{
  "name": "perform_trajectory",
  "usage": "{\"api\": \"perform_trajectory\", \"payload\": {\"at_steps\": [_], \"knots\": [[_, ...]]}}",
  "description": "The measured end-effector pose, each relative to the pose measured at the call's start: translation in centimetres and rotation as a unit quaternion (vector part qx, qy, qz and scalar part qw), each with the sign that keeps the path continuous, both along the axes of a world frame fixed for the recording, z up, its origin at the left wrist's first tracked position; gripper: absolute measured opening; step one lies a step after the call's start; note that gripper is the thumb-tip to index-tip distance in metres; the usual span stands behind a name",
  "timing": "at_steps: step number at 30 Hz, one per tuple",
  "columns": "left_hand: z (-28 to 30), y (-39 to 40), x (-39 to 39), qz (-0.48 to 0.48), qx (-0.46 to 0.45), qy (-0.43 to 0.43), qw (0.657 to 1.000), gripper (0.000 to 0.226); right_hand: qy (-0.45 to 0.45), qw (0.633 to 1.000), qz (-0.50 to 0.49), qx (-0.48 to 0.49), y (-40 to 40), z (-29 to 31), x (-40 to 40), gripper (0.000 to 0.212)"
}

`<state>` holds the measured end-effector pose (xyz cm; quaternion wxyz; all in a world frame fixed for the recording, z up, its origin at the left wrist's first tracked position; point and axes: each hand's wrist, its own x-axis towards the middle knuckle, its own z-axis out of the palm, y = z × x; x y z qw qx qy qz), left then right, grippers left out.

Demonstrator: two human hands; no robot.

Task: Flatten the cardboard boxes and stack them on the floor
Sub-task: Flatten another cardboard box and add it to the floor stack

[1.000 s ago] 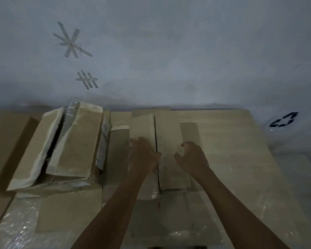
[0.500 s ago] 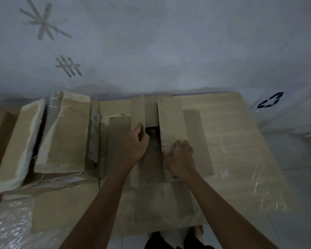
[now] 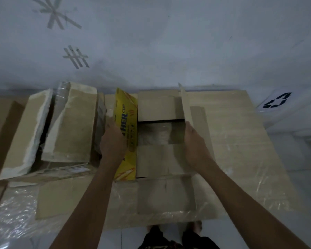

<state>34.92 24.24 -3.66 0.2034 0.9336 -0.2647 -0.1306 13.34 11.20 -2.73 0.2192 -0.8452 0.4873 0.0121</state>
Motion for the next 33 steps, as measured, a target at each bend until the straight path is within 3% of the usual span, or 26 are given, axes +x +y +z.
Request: {"api": "perform_trajectory", "payload": {"at_steps": [6, 11, 14, 17, 18, 20, 22, 23, 27, 29, 33], "knots": [[-1.7, 0.5, -0.1, -0.016, -0.017, -0.076, 0.997, 0.064, -0.083, 0.990, -0.090, -0.070, -2.5, 0.2, -4.9, 0.058], [-4.6, 1.5, 0.9, -0.023, 0.006, -0.041, 0.999, 0.076, -0.033, 0.981, -0.187, -0.047, -4.7, -1.7, -8.6, 0.040], [-6.7, 1.4, 1.3, -0.037, 0.068, -0.016, 0.997, 0.075, -0.001, 0.976, -0.219, 0.001, -4.8, -3.6, -10.9, 0.032], [-7.3, 0.8, 1.4, -0.124, 0.172, -0.067, 0.975, 0.057, -0.017, 0.965, -0.259, 0.029, -4.8, -4.2, -11.4, 0.035], [-6.9, 0.3, 0.9, -0.150, 0.165, -0.095, 0.970, 0.051, -0.022, 0.963, -0.266, 0.031, -4.8, -4.2, -11.3, 0.035], [-5.5, -1.2, -1.3, -0.226, 0.061, -0.154, 0.960, 0.048, -0.026, 0.962, -0.271, 0.035, -4.8, -4.3, -11.3, 0.034], [-4.4, -2.8, -4.3, -0.343, -0.074, -0.166, 0.922, 0.042, -0.027, 0.961, -0.272, 0.035, -4.8, -4.3, -11.3, 0.033], [-4.1, -3.3, -6.0, -0.405, -0.088, -0.155, 0.897, 0.041, -0.026, 0.962, -0.270, 0.033, -4.8, -4.4, -11.3, 0.033], [-4.6, -5.1, -10.4, -0.480, 0.087, -0.050, 0.872, 0.075, -0.023, 0.962, -0.270, 0.032, -5.0, -4.5, -11.4, 0.033], [-4.7, -5.8, -11.4, -0.475, 0.142, -0.030, 0.868, 0.076, -0.027, 0.963, -0.266, 0.033, -5.2, -4.5, -11.6, 0.032], [-3.4, -5.2, -11.9, -0.429, 0.045, -0.056, 0.901, 0.066, -0.053, 0.963, -0.262, 0.046, -5.5, -4.8, -11.9, 0.030]]}}
